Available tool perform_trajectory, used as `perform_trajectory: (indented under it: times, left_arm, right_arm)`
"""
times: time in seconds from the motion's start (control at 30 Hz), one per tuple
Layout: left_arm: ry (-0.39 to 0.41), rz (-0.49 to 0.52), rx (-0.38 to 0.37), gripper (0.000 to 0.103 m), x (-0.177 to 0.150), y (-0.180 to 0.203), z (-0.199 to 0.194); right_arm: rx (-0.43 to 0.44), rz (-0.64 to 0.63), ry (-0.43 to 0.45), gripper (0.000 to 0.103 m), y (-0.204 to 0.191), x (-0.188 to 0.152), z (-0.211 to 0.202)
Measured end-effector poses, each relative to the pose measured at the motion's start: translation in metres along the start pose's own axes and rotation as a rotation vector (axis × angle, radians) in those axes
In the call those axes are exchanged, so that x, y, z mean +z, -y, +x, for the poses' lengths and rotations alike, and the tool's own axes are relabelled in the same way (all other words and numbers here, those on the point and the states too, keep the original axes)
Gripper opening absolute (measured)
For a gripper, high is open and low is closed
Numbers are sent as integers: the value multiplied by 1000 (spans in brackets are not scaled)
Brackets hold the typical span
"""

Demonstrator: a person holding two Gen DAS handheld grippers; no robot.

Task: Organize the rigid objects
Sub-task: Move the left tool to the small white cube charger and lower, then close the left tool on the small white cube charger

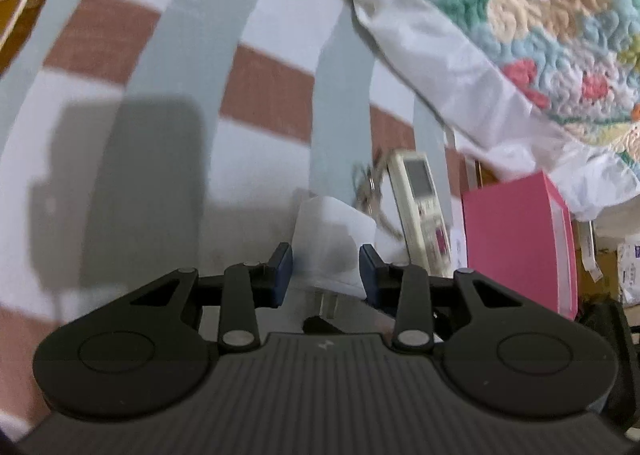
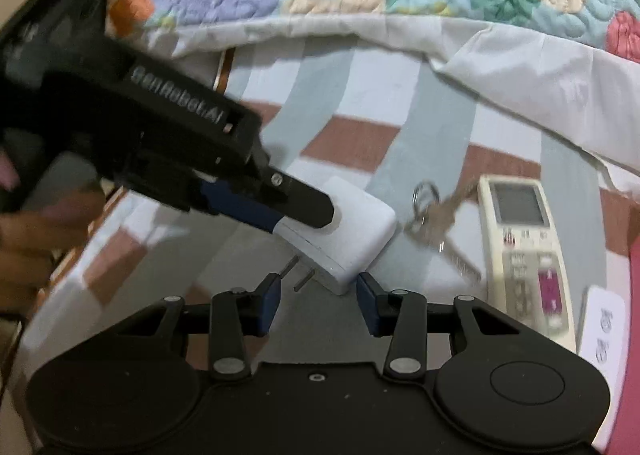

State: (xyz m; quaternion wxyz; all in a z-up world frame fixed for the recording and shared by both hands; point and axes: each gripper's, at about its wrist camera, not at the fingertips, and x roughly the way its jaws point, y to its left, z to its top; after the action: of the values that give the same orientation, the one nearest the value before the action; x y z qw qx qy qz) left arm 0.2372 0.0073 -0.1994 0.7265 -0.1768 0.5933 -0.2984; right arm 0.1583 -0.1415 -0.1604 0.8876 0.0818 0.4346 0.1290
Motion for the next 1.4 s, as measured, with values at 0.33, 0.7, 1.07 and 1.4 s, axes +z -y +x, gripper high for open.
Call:
perform_trajectory:
  times: [0.33, 0.7, 1.07, 1.4]
  left_arm:
    - [-67, -151, -16, 37, -20, -6, 14]
    - [0, -55, 68, 38, -25, 19, 11]
    - [54, 161, 165, 36, -58, 78, -25]
    - [119, 238, 106, 35, -99, 112, -69]
  right_arm:
    - [-90, -115, -22, 70, -10, -8, 2]
    - [-78, 6, 14, 62, -1, -6, -1]
    - [-51, 70, 25, 62, -7, -8, -46]
    - [-78, 37, 17, 62, -25, -8, -107]
